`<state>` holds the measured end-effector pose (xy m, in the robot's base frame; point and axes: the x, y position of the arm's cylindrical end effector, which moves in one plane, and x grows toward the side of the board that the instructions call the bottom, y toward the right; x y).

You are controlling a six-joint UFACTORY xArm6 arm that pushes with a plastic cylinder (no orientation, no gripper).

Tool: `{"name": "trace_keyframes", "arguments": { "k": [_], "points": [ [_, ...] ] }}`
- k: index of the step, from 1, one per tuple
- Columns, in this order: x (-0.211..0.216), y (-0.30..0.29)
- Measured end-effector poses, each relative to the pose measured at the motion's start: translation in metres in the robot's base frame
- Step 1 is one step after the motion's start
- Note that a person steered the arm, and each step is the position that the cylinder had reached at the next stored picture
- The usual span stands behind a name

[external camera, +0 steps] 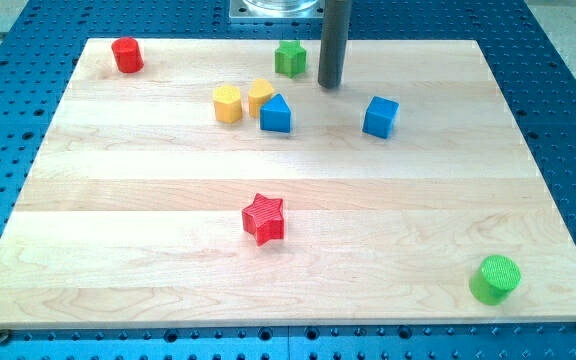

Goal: Push the red circle to the top left corner of the board

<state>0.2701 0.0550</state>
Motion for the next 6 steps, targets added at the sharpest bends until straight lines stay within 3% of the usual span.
{"name": "trace_keyframes", "arguments": {
  "k": [2,3,5,6],
  "points": [
    [-0.011,-0.064],
    [0.037,-0.122],
    [-0.037,-0.213],
    [-0.021,-0.286]
  ]
}}
